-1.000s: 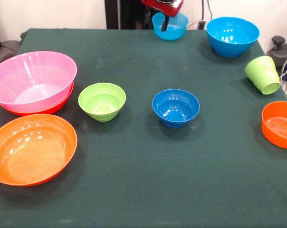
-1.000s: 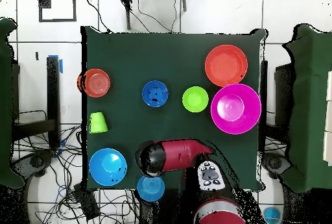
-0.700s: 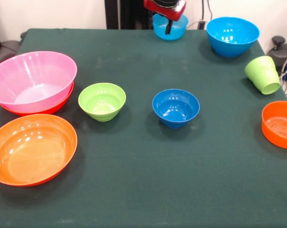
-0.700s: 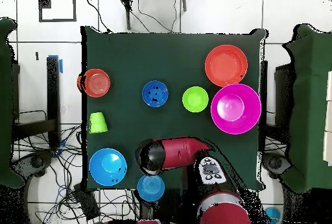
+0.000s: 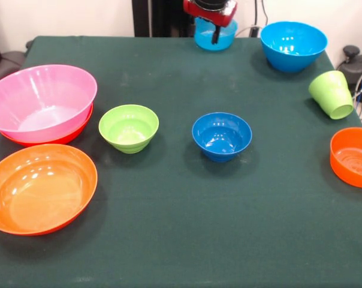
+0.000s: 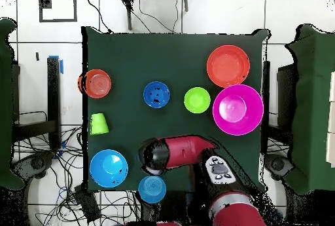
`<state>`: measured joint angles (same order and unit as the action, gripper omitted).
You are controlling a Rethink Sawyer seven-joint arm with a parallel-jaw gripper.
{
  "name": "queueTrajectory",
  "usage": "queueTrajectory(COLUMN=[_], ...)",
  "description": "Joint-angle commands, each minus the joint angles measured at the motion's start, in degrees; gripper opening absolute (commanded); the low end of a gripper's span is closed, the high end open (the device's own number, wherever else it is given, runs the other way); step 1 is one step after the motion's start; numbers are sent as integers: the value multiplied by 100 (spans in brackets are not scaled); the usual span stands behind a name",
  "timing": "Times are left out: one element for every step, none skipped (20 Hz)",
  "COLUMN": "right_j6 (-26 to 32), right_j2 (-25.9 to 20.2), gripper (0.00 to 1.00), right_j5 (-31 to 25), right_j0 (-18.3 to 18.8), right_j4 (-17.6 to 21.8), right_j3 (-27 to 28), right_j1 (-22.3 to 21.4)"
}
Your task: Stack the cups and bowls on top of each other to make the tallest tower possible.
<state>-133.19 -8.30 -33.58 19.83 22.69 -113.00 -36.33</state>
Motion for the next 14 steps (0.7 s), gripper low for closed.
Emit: queueTrajectory(right_j6=[2230,2505,2675,2846,2950,3161,3231,3269,3238,3250,3237,3218,3199,3180], right_j2=[-855,-1012,-1129,-1247,-1346,-1505,-1577,-1628,-1645,-1661,-1687,-1701,-1714,-1728], gripper=[100,100,100,100,100,100,100,100,100,100,100,100,100,100], right_j5=[-743,-898,-1013,-1128,-1201,-1305,-1347,-1336,-1323,-1322,-1319,-1321,-1322,-1324], right_j0=[990,1244,1421,1598,1731,1934,2040,2167,2212,2248,2267,2269,2271,2273], right_j4=[629,656,681,706,727,735,766,791,830,891,918,915,913,911], right_j3=[-13,-52,-80,-107,-120,-145,-140,-169,-170,-169,-163,-177,-191,-205], right_j1=[-517,-603,-671,-740,-770,-811,-812,-852,-855,-872,-868,-883,-898,-913])
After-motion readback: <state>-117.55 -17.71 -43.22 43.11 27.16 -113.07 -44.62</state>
